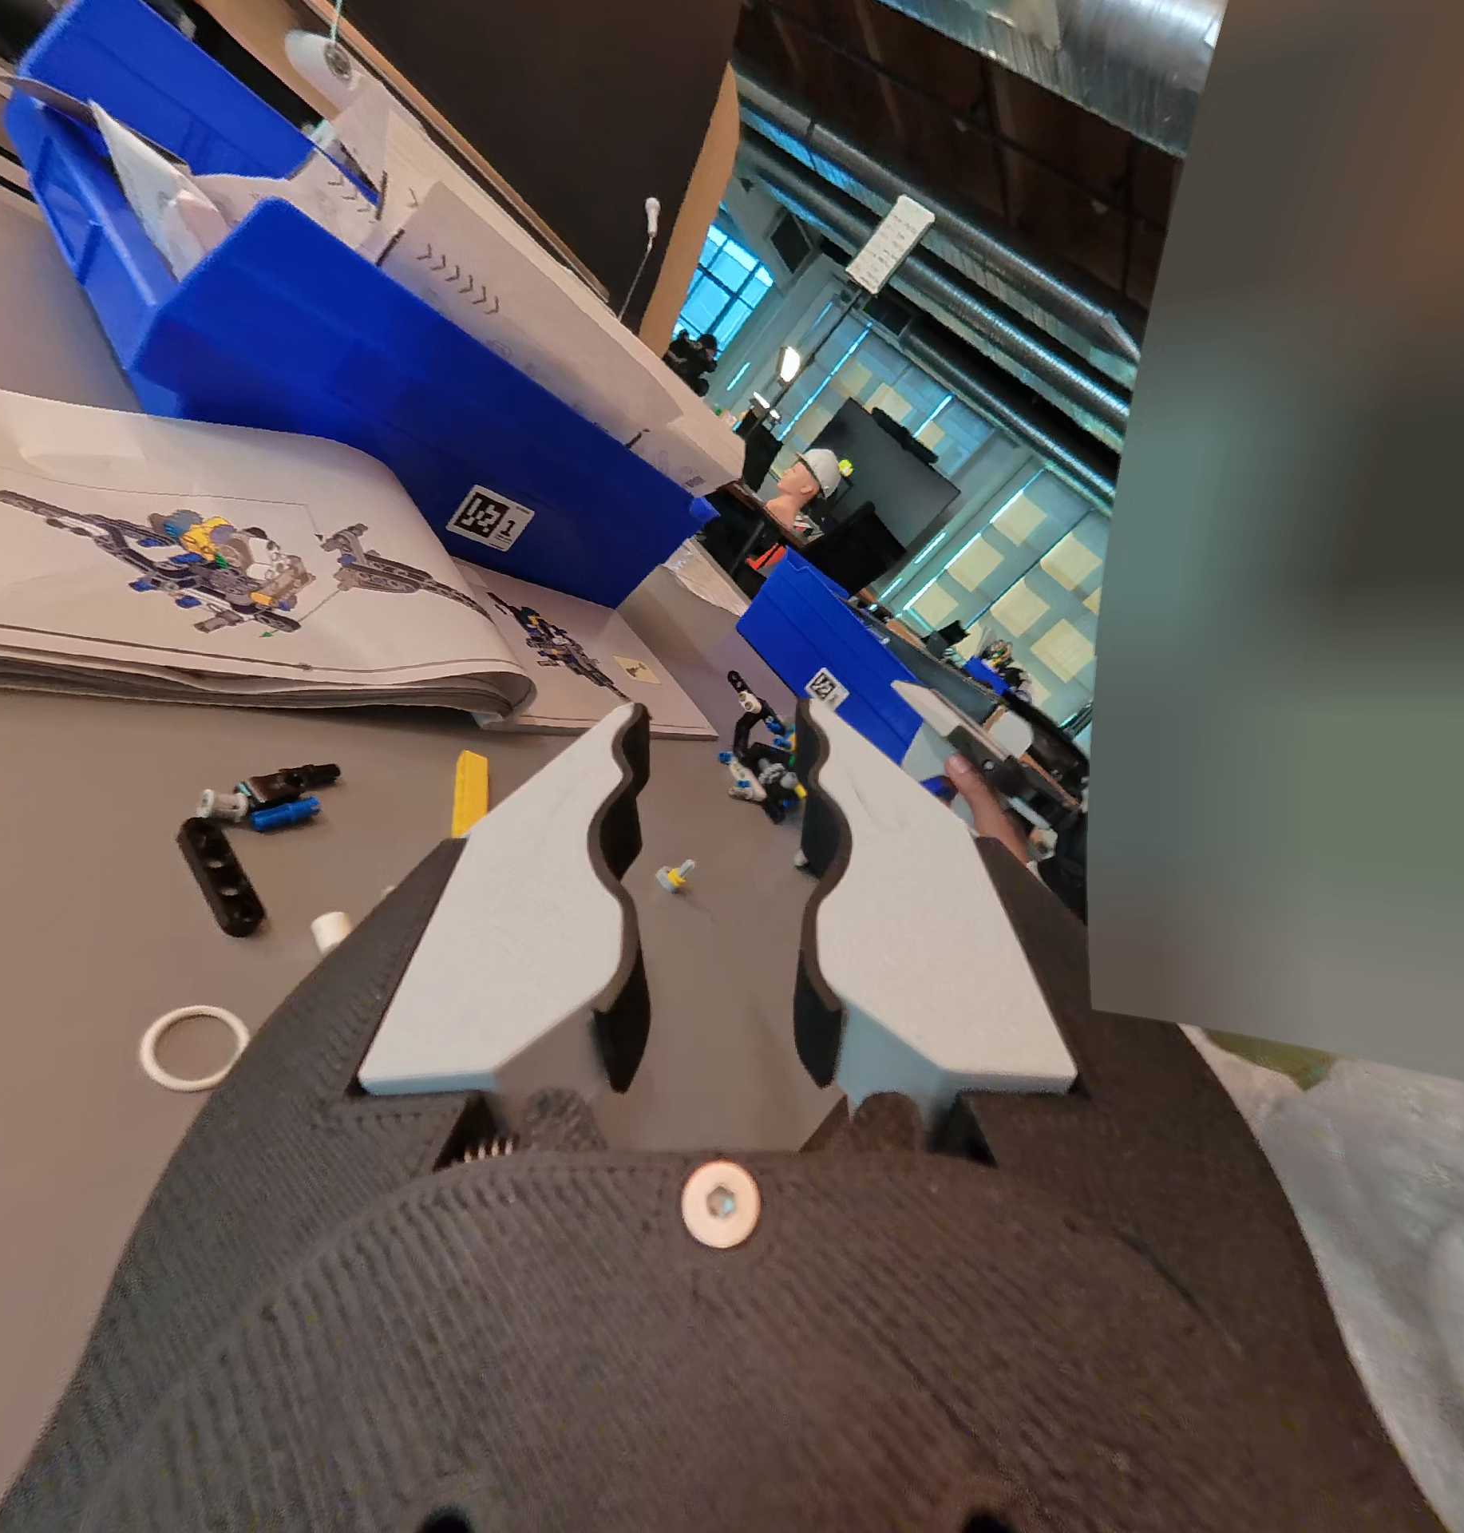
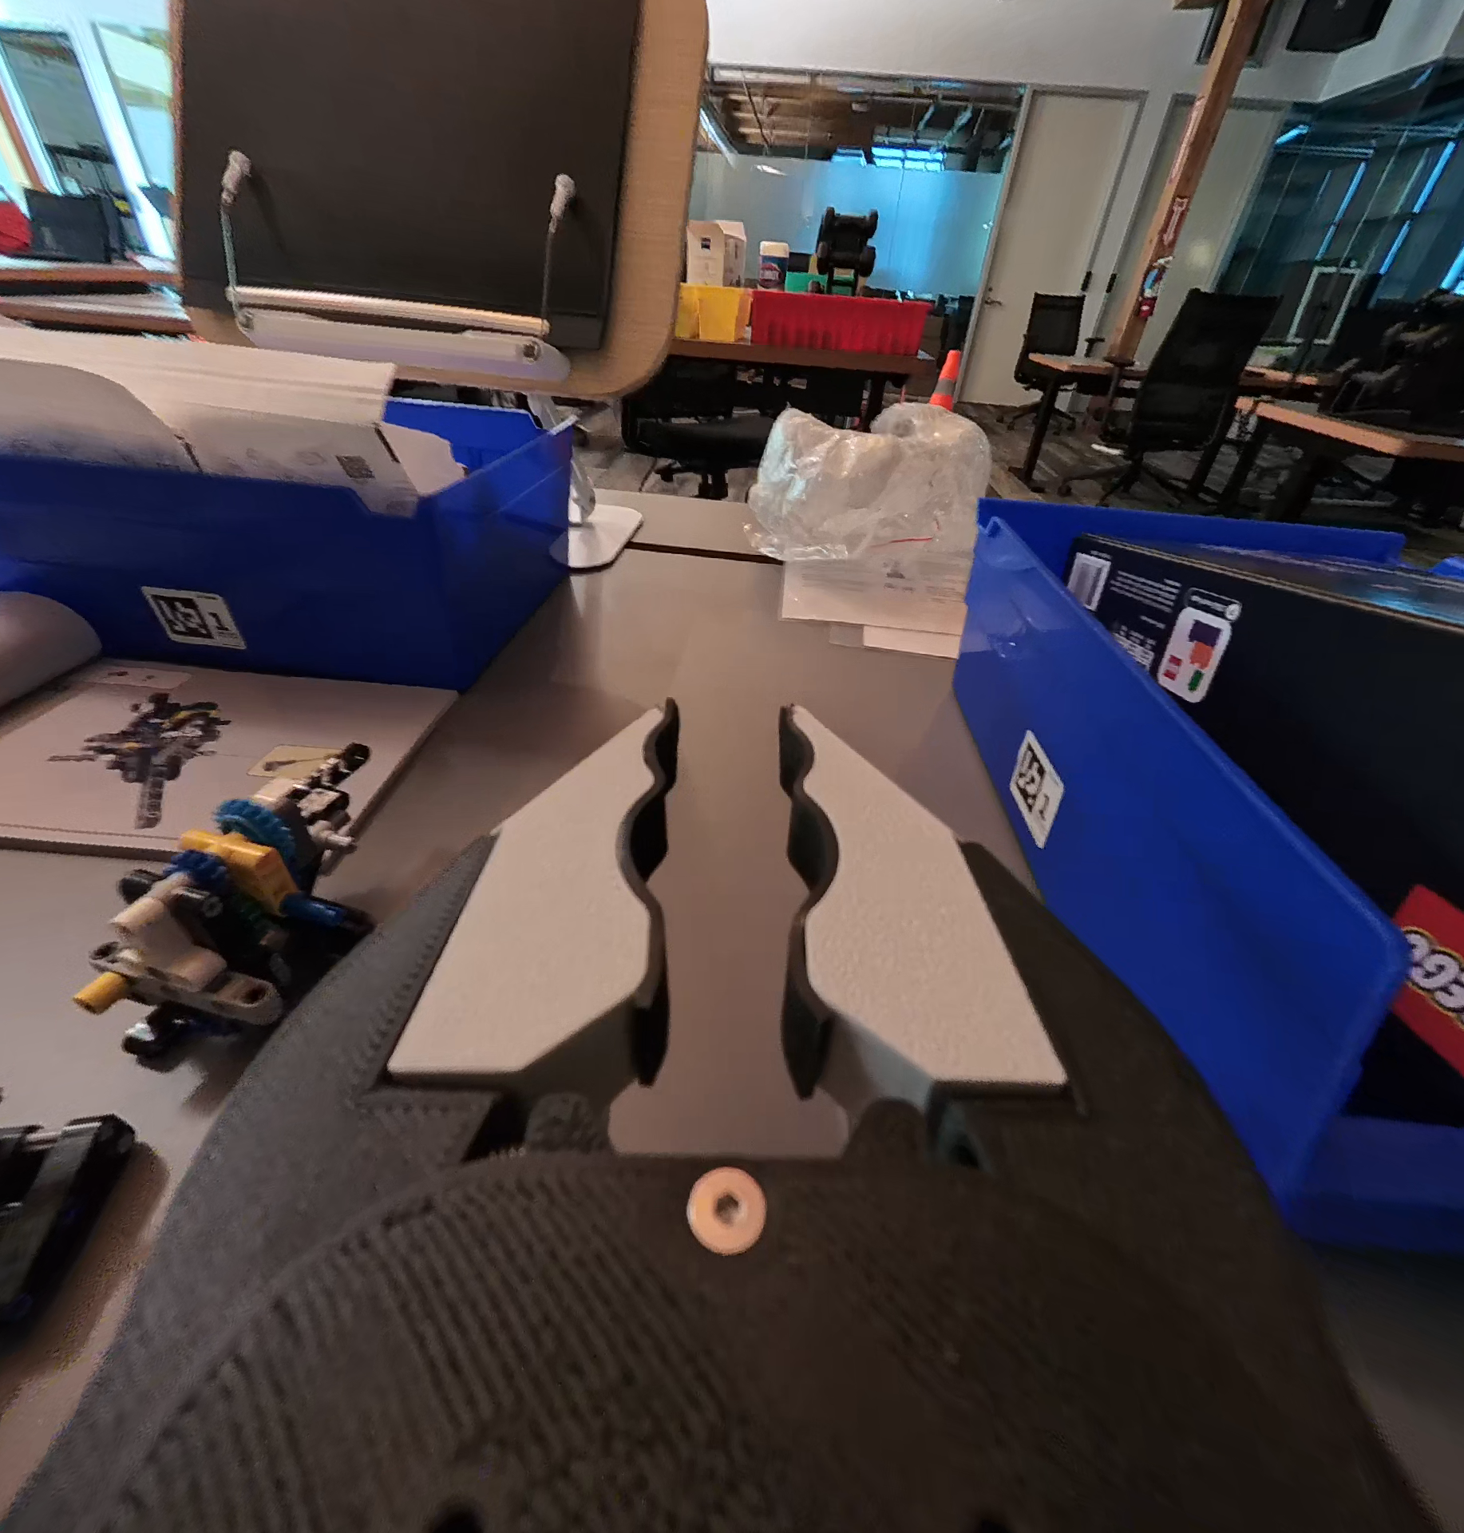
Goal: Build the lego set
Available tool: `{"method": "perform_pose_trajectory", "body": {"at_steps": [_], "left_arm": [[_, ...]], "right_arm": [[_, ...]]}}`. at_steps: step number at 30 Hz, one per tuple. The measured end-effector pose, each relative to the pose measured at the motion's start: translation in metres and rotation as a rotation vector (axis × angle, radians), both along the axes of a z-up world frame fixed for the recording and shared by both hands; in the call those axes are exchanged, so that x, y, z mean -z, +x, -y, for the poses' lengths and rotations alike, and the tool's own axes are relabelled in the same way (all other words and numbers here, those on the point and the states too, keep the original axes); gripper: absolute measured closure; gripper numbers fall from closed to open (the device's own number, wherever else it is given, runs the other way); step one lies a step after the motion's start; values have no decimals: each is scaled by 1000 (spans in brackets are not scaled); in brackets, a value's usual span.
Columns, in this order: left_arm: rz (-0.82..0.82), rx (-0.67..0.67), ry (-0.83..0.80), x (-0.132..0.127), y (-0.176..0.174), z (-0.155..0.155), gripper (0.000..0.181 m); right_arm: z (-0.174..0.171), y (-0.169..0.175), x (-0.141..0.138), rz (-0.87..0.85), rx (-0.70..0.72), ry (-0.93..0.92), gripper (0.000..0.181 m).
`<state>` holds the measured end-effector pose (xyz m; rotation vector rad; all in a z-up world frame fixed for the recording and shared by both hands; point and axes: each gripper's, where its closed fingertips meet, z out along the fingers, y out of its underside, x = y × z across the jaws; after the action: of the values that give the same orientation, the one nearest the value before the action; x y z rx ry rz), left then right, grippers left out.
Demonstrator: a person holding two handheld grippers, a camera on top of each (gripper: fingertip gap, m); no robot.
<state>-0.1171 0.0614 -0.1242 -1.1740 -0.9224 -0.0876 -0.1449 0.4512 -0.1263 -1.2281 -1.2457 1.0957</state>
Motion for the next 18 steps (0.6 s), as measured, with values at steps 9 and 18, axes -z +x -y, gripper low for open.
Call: {"method": "perform_pose_trajectory", "body": {"at_steps": [9,18], "left_arm": [[25,44,51,-2,11,-3,150],[-24,57,3,-3,19,-11,150]], "right_arm": [[66,28,-47,-213,-271,-51,163],[50,16,-27,-101,-329,-355,145]]}}
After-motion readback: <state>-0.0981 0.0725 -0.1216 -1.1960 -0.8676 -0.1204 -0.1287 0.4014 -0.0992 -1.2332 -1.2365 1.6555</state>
